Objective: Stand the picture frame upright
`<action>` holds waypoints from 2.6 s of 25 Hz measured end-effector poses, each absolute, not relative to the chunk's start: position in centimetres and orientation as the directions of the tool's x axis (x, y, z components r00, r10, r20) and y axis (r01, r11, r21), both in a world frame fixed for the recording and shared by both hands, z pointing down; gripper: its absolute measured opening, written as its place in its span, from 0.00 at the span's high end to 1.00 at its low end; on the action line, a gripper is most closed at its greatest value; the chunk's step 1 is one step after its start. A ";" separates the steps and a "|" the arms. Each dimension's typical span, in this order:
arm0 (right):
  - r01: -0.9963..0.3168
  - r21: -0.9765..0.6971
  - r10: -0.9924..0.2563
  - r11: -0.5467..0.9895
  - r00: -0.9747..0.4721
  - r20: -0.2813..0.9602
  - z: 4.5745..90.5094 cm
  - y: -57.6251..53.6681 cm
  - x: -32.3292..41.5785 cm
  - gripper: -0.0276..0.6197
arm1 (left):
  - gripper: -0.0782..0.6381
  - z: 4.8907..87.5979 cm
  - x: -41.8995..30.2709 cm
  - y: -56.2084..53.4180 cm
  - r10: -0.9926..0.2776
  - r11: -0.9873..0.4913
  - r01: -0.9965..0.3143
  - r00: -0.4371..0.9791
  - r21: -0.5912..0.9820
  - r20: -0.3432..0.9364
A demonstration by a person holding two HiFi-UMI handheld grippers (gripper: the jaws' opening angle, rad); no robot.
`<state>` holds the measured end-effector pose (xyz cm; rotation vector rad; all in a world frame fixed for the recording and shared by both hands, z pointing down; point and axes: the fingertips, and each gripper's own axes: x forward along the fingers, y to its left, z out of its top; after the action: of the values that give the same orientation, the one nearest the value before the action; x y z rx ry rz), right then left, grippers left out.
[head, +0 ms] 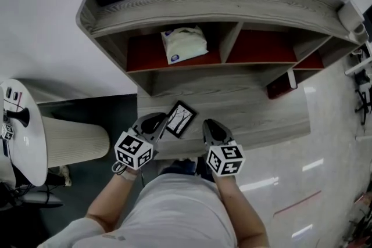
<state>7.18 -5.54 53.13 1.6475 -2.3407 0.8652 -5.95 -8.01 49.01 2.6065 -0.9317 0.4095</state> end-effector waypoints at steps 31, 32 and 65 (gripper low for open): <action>-0.817 -0.568 -0.456 -0.097 -0.471 0.755 75.2 -7.0 1.8 0.69 | 0.73 71.5 -7.4 -11.9 -0.322 -0.651 -0.713 0.570 0.261 0.756; -0.809 -0.577 -0.451 -0.118 -0.474 0.756 75.6 -7.0 1.6 0.69 | 0.73 71.9 -7.3 -11.9 -0.315 -0.653 -0.712 0.566 0.259 0.762; -0.926 -0.372 -0.295 -0.064 -0.338 0.894 77.1 -7.8 1.1 0.73 | 0.72 76.3 -6.9 -12.1 -0.260 -0.608 -0.734 0.542 0.301 0.799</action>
<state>1.12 -7.85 77.10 1.3157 -1.6447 1.4275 -6.93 -12.07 76.30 2.1464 -0.7988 0.9698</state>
